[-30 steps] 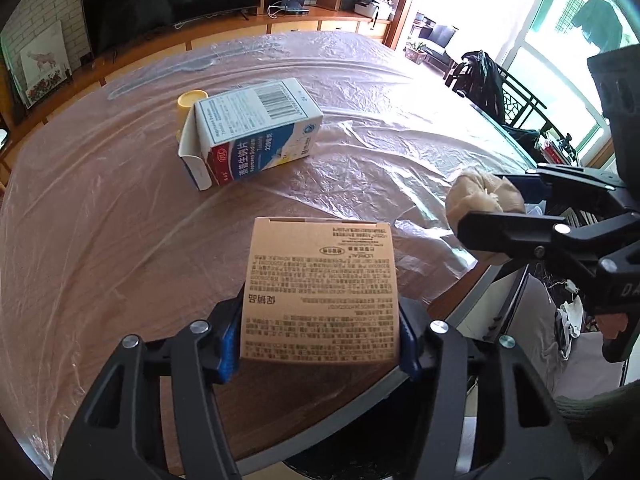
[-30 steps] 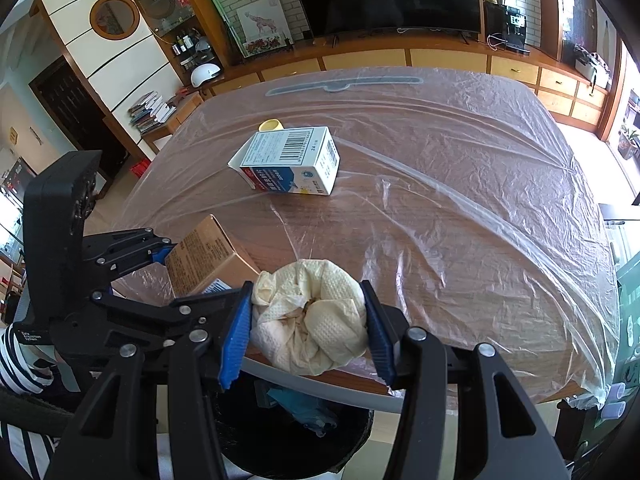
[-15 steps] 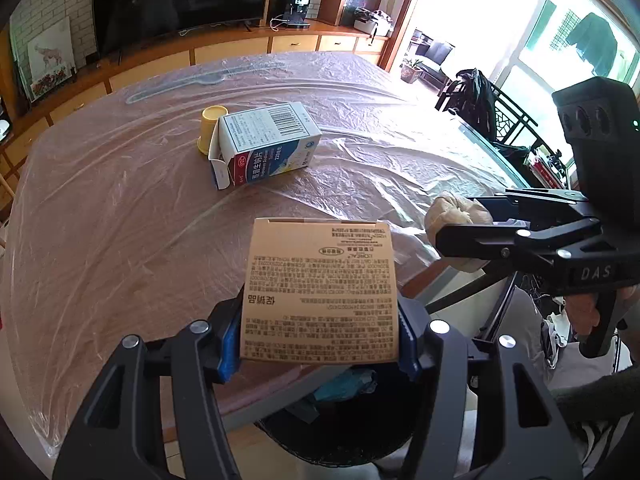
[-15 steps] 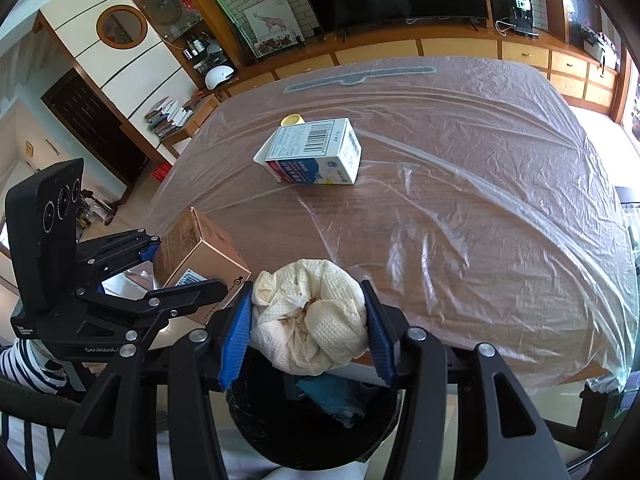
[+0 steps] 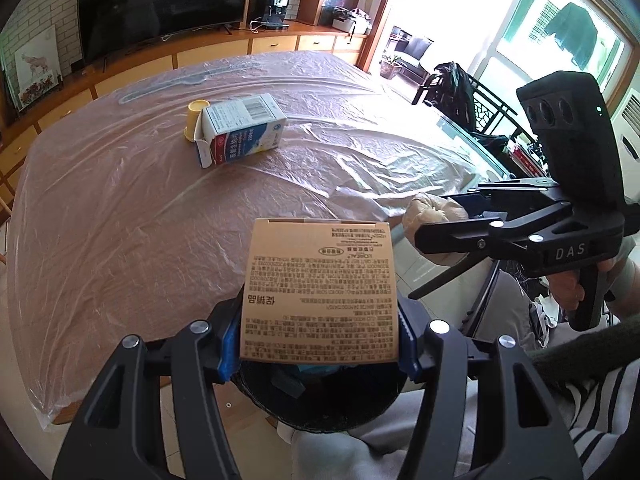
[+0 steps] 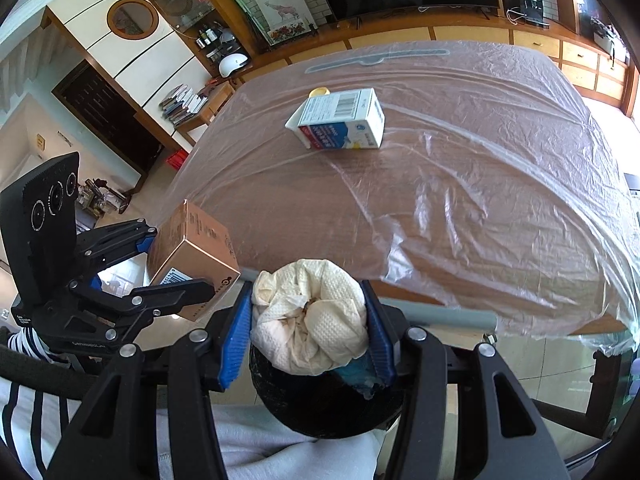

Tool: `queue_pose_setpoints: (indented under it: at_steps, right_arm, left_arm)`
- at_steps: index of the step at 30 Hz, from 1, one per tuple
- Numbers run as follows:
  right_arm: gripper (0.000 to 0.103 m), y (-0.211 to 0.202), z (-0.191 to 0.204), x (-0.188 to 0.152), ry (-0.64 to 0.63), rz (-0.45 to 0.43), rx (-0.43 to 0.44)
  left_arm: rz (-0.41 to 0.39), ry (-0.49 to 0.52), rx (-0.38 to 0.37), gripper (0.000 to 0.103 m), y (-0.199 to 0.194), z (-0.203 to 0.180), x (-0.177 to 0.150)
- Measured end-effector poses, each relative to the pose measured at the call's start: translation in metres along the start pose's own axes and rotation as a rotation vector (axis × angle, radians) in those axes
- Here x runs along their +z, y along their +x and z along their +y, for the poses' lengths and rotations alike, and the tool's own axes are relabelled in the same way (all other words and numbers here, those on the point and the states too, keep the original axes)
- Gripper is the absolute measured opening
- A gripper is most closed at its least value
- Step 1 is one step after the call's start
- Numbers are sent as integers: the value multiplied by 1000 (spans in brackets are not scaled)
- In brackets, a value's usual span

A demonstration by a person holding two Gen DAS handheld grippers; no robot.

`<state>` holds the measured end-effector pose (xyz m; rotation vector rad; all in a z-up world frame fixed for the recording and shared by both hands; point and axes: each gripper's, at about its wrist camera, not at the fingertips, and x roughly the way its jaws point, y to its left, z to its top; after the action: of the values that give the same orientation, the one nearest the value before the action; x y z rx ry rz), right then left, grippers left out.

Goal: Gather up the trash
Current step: 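Carry the paper ball and brown box over the black bin with both tools, then open both tools to drop the paper ball and box into the bin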

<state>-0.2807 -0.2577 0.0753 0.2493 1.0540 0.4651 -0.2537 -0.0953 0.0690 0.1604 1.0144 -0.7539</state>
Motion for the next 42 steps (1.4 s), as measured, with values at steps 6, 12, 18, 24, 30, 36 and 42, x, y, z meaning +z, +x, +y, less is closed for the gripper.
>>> queue_pose_setpoints:
  at_steps: [6,12,18,24,30,36,42]
  right_arm:
    - [50,6,4,-16,-1,47,-4]
    - [50,15,1,-33,1,92,-26]
    - [50,25,-2,-44,0,117,-55]
    - [50,42,-2,-50,-14,143,-87]
    - [50,58,-4,-53,-23,156,-115]
    - [50,72,-4,-54,-36,183,-128]
    - [50,81,-6,-54,-31,203,-140]
  left_arm:
    - [32,24,-23,60,2,-9,-13]
    - [68,40,-17,60,10,-16,-27]
    - [110,63,16,60,24,-20,-37]
    - [143,78,44,60,40,-20,-47]
    - [167,82,65,60,55,-20,-53]
    - [178,84,74,60,68,-20,-53]
    - [189,89,76,60,74,-20,-54]
